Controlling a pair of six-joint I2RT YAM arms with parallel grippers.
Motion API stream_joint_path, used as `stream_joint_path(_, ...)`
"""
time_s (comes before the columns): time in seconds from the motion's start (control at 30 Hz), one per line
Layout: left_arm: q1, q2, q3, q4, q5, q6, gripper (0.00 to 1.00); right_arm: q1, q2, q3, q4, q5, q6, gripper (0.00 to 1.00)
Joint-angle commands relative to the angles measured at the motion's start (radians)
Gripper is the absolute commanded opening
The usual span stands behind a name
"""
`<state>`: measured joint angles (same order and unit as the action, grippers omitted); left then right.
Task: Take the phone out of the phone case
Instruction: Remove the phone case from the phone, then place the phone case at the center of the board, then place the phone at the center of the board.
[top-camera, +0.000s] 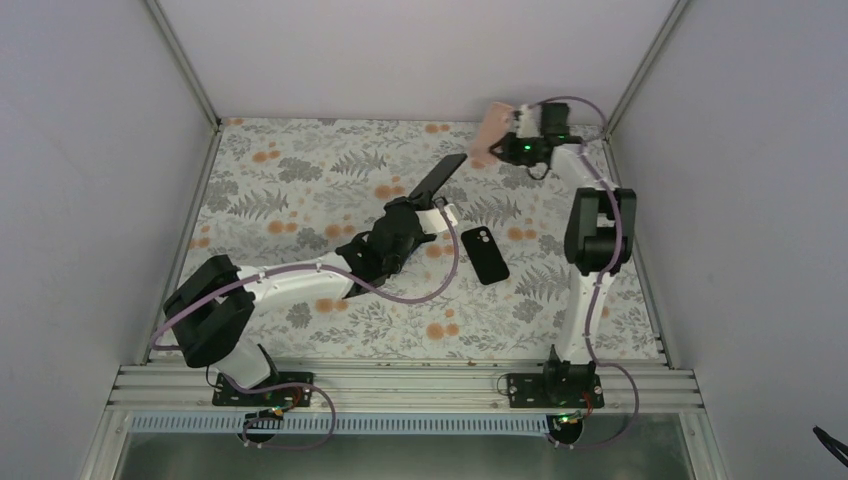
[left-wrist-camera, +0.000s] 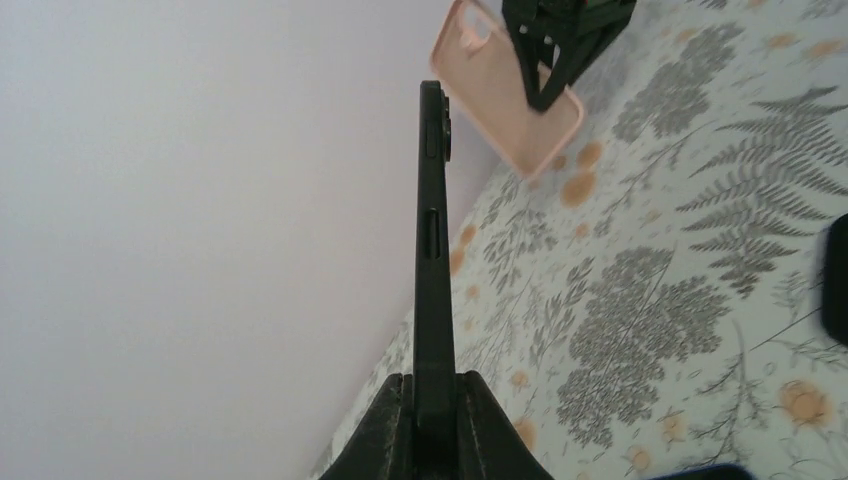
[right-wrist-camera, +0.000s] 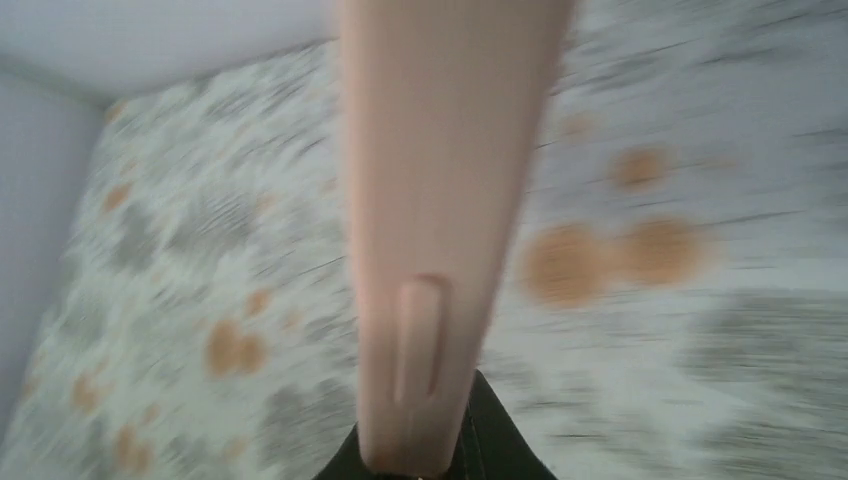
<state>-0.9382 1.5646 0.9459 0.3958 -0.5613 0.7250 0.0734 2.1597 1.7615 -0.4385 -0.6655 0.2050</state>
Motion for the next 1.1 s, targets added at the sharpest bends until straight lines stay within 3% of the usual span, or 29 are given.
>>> stream_joint_path(0.0, -0.013, -0.018, -0.004, 0.072, -0.004, 0.055, 0.02, -0.049, 0.014, 0.067, 0.059, 0.112, -0.03, 0.04)
stream_joint_path(0.2, -0.013, -0.017, -0.039, 0.117, -0.015, 0.108, 0.02, -0.06, 0.006, 0.036, 0.06, 0.072, -0.032, 0.04)
stream_joint_path(0.43, 0.015, -0.124, -0.289, 0.346, -0.122, 0.383, 0.02, -0.107, -0.04, 0.005, -0.089, -0.107, -0.171, 0.04)
stream_joint_path(0.63, 0.126, -0.319, -0.503, 0.271, -0.125, 0.453, 0.02, -0.159, -0.106, -0.03, -0.483, -0.221, -0.525, 0.04)
stream_joint_path(0.77, 0.163, -0.403, -0.621, 0.255, -0.129, 0.512, 0.02, -0.171, -0.163, -0.159, -0.719, -0.184, -0.81, 0.04)
stream_joint_path(1.07, 0.253, -0.341, -0.689, 0.188, -0.086, 0.449, 0.02, -0.271, -0.285, -0.474, -0.718, -0.018, -0.985, 0.04)
